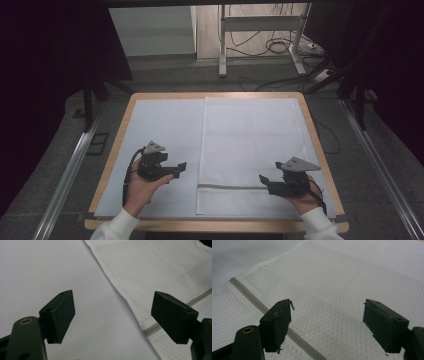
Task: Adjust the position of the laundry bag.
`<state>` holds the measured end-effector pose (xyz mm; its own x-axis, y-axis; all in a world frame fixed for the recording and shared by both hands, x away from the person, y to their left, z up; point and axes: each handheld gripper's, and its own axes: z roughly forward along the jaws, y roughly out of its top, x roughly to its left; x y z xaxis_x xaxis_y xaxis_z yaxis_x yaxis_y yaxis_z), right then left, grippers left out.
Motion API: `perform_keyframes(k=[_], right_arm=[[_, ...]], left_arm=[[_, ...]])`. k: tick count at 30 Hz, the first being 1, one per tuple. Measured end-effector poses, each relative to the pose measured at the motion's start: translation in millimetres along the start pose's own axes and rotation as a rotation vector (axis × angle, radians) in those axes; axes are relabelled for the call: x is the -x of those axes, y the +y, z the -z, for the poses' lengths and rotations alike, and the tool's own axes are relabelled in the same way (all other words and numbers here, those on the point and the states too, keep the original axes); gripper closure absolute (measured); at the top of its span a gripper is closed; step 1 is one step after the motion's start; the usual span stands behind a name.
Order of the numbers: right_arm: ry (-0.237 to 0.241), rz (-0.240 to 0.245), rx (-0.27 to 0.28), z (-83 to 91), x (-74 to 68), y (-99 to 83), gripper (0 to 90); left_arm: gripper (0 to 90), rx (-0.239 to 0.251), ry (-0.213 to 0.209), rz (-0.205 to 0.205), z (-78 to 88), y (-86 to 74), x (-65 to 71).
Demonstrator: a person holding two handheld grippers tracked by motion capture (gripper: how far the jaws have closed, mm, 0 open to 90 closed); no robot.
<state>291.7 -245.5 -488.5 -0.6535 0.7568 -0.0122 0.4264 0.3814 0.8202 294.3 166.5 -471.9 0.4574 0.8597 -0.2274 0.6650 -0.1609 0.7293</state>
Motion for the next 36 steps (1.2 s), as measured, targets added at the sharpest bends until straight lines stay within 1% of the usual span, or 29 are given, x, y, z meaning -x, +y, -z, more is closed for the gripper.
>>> perform_keyframes(k=[1, 2, 4, 6, 12, 14, 17, 18, 20, 23, 25, 30, 33, 35, 36], right_arm=[[0.0, -0.001, -0.001, -0.3, -0.2, 0.2, 22.2], [0.001, -0.008, 0.002, -0.7, -0.9, 0.8, 22.2], [0.003, -0.008, 0.005, -1.2, -2.2, 1.5, 22.3], [0.004, -0.004, 0.002, -2.8, -3.5, 2.8, 22.3], [0.006, -0.015, 0.009, -5.5, -6.1, 5.3, 22.4], [0.007, -0.016, 0.011, -5.3, -7.0, 6.0, 22.5], [0.003, -0.025, 0.012, -6.6, -6.6, 6.8, 22.5], [0.003, -0.025, 0.012, -6.6, -6.6, 6.8, 22.5], [0.0, -0.031, 0.016, -7.5, -6.0, 7.8, 22.5], [-0.001, -0.031, 0.024, -7.2, -4.6, 9.7, 22.6], [-0.003, -0.035, 0.023, -6.8, -3.8, 9.4, 22.6], [-0.015, -0.04, 0.023, -2.2, 2.8, 5.7, 22.6], [-0.027, -0.053, 0.027, 0.6, 8.1, 4.3, 22.7], [-0.031, -0.054, 0.03, 2.0, 9.4, 4.0, 22.7], [-0.032, -0.052, 0.03, 2.6, 9.5, 3.9, 22.7]], left_arm=[[19.3, -0.003, -0.009, 0.003, -2.8, 1.8, 1.1], [19.3, -0.008, -0.02, -0.004, -5.6, 4.0, 3.3], [19.4, 0.001, -0.025, -0.015, -7.5, 6.1, 7.4], [19.3, -0.003, -0.035, -0.025, -8.7, 6.4, 8.7], [19.4, 0.0, -0.06, -0.012, -8.5, 6.2, 2.5], [19.3, -0.012, -0.06, -0.013, -12.8, 7.3, 2.5], [19.3, -0.03, -0.073, -0.014, -19.3, 5.9, 5.6], [19.3, -0.03, -0.073, -0.014, -19.3, 5.9, 5.6], [19.4, -0.039, -0.074, -0.009, -25.0, 6.2, 6.8], [19.3, -0.055, -0.076, -0.017, -33.6, 8.4, 11.4], [19.3, -0.054, -0.072, -0.016, -37.2, 10.5, 15.1], [19.4, -0.068, -0.084, -0.012, -50.2, 15.6, 29.2], [19.5, -0.088, -0.077, 0.0, -61.6, 18.0, 34.6], [19.8, -0.096, -0.069, 0.007, -66.7, 18.7, 36.1], [19.9, -0.101, -0.071, 0.012, -68.8, 19.0, 36.8]])
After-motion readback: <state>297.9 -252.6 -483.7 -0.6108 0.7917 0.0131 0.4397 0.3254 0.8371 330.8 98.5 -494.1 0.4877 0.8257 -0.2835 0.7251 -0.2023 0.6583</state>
